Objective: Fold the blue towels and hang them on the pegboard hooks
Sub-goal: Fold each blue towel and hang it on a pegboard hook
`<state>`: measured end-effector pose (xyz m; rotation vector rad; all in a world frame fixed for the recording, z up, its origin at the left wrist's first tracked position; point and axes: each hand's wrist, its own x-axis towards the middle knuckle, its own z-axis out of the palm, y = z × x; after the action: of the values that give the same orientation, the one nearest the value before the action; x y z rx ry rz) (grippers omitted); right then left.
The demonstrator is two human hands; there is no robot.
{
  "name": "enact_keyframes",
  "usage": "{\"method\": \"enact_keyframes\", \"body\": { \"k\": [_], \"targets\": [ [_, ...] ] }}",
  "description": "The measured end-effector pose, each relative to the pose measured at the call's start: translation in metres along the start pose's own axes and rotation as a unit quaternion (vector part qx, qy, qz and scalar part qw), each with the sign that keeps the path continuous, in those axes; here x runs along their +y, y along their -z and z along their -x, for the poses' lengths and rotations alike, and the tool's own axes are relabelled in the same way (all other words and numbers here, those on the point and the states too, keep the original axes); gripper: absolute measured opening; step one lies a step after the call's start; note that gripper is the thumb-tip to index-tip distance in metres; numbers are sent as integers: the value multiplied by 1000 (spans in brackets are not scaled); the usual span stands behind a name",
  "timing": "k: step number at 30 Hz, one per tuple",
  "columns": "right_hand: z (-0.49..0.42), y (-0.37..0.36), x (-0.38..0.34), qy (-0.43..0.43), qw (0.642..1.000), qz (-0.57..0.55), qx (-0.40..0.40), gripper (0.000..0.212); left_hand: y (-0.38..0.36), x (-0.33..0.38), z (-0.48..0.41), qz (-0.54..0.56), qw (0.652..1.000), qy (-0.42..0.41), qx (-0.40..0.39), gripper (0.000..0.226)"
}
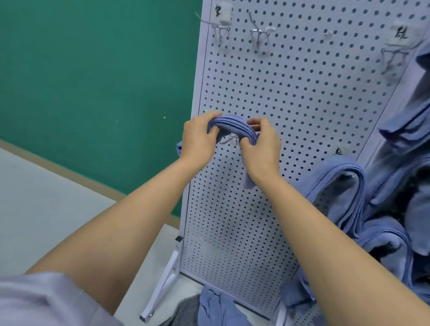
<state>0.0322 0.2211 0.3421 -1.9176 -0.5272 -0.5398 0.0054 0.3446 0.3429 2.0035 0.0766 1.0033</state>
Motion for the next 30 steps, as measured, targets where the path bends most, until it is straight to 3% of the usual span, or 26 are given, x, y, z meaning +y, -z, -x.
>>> {"method": "enact_keyframes", "body": {
  "k": [9,17,20,23,30],
  "targets": [
    [11,-25,50,-31,999,-9,-12,34,-26,-50,18,24,997,35,-65,49],
    [26,-18,57,-61,996,-16,-69,44,-22,-57,37,28,985,95,-139,30],
    [51,-8,61,-75,992,-4,-102,46,-15,-60,58,19,979,133,-155,35],
    [85,1,79,-99,985,8,-144,39,-11,-75,89,-3,967,179,-179,40],
    [182,5,184,-202,944,67,-252,24,-43,-148,190,-19,922,276,-272,21]
  ]
}}
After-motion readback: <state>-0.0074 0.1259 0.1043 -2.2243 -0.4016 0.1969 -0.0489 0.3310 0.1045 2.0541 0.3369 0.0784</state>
